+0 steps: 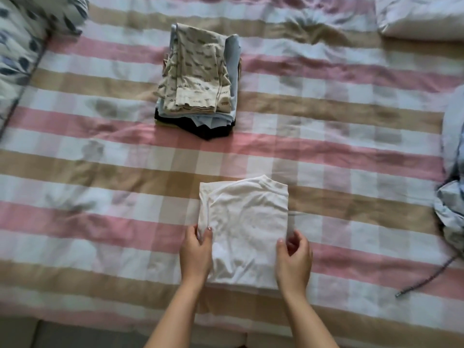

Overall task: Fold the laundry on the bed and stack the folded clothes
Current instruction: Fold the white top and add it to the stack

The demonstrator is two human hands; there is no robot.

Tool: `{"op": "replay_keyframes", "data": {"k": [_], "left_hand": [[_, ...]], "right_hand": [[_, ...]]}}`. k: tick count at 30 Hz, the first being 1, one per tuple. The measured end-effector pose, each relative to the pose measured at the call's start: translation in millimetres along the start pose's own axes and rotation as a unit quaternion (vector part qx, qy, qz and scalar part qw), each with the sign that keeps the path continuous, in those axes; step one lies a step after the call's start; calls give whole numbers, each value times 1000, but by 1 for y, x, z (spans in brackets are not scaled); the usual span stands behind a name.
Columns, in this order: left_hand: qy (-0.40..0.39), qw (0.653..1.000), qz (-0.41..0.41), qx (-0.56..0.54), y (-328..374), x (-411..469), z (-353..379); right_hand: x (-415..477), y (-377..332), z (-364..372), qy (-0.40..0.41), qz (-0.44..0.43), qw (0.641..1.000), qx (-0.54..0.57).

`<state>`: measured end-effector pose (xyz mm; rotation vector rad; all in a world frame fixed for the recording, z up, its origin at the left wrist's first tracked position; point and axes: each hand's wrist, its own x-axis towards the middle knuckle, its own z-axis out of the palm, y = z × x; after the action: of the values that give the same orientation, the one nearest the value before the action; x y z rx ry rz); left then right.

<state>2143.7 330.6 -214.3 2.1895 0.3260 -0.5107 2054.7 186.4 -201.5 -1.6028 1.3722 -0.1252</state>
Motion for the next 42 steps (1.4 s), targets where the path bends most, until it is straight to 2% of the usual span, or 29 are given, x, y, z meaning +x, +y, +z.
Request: {"op": "replay_keyframes", "data": {"k": [2,6,8,12,16,21,25,29,32,35,39,42], "left_hand": [[-21,1000,-3,1,-3,-7,1],[-83,993,-48,-73,9,-7,-2],[-95,990,-42,-97,19,-9,-9],[-77,987,14,-138,48,-12,-30],[-43,978,92,-182,102,16,-59],[-11,963,188,-192,181,110,-89],[14,958,243,-153,236,205,-100],[1,971,195,-141,247,278,-88],[-8,986,124,-109,227,301,-74],[14,991,100,-87,207,301,-71],[17,992,119,-38,181,279,-78],[29,997,77,-11,166,265,-78]], "right_hand": [[3,0,-1,-35,17,999,24],[10,-6,-1,-117,41,991,57],[8,-13,-6,-136,36,987,74],[4,-44,-20,-136,-5,985,103],[21,-120,-12,-161,-76,973,148],[73,-233,37,-185,-171,950,186],[127,-301,96,-182,-194,937,228],[173,-323,142,-178,-171,949,198],[193,-314,161,-211,-87,964,137],[193,-293,157,-236,-30,968,76],[167,-253,135,-257,-18,963,83],[154,-231,129,-266,-3,962,59]]}}
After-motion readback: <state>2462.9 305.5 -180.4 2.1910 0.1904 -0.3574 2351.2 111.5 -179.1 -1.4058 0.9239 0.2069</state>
